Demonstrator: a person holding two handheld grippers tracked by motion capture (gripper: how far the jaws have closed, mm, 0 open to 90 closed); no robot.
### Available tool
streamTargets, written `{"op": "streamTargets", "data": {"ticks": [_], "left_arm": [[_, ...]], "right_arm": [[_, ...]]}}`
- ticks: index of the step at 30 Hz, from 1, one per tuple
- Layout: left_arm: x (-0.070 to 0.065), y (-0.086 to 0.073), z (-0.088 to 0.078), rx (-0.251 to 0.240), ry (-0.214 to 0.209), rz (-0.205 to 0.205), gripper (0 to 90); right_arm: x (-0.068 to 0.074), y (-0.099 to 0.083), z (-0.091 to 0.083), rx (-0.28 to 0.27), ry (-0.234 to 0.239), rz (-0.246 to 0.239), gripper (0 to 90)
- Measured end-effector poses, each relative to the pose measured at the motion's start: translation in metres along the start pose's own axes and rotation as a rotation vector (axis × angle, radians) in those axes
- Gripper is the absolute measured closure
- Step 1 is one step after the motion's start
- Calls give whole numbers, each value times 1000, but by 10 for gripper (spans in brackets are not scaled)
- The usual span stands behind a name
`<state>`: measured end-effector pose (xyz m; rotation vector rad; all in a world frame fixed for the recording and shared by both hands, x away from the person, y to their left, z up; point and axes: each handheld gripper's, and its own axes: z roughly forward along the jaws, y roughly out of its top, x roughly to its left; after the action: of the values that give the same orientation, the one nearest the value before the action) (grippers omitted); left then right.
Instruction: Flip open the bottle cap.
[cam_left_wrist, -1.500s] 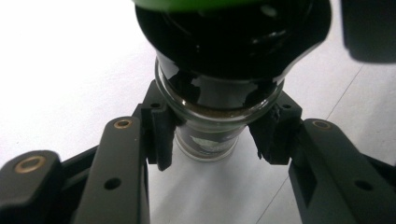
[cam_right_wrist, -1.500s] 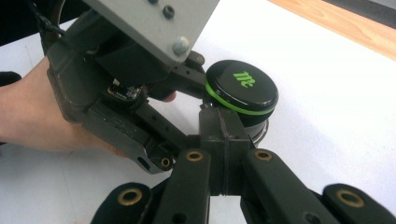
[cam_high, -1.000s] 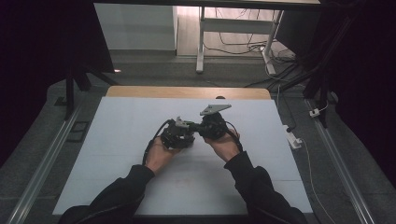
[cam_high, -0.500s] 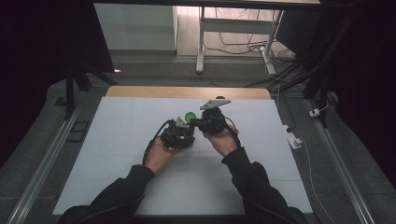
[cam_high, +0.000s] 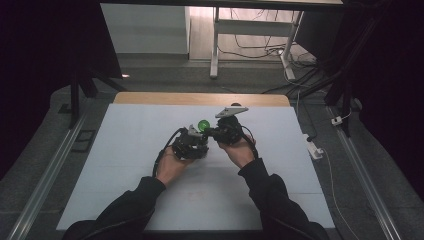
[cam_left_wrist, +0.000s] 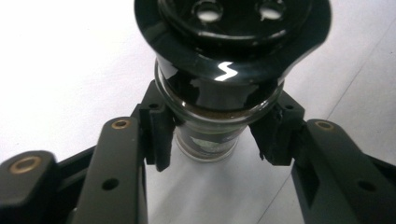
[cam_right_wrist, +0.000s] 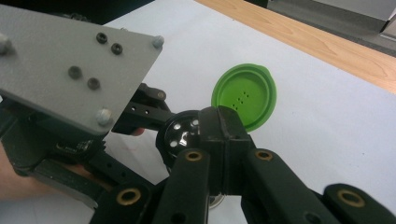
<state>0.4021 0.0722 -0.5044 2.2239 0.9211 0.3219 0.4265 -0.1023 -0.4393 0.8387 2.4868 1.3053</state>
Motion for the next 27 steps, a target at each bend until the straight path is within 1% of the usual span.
{"op": "streamTargets", "data": {"ticks": [2, 4, 6, 8, 11, 12, 14, 16, 18, 21, 22, 23, 25, 27], "left_arm": [[0, -1, -1, -10, -15, -4, 436], [-1, -1, -5, -9, -12, -2, 384], [0, -1, -9, -9, -25, -16, 347], [2, -2, -14, -12, -48, -35, 316], [6, -4, -19, -16, -107, -70, 255], [7, -5, -20, -22, -118, -76, 248], [8, -6, -22, -12, -133, -79, 220], [7, -7, -24, -6, -131, -65, 212], [7, -9, -28, 5, -139, -62, 192], [9, -13, -36, 3, -166, -75, 183], [10, -14, -39, 1, -179, -89, 180], [10, -14, -42, 4, -177, -95, 178], [10, -16, -49, 8, -184, -90, 168], [11, -18, -56, -5, -200, -87, 154]], "right_arm": [[1, -1, -2, 4, 2, 7, 837], [2, -1, -5, 0, 3, 3, 812], [2, -2, -8, 0, 4, 3, 779], [3, -3, -11, 1, 7, 5, 745], [5, -5, -14, 4, 12, 12, 681], [5, -6, -15, 6, 13, 15, 659], [7, -7, -17, 10, 13, 18, 619], [9, -9, -19, 13, 16, 23, 578], [10, -11, -22, 16, 21, 29, 529], [12, -13, -25, 20, 30, 37, 458], [13, -14, -27, 19, 35, 41, 436], [14, -15, -28, 22, 39, 45, 416], [17, -17, -31, 23, 44, 50, 375], [19, -18, -35, 22, 46, 48, 345]]}}
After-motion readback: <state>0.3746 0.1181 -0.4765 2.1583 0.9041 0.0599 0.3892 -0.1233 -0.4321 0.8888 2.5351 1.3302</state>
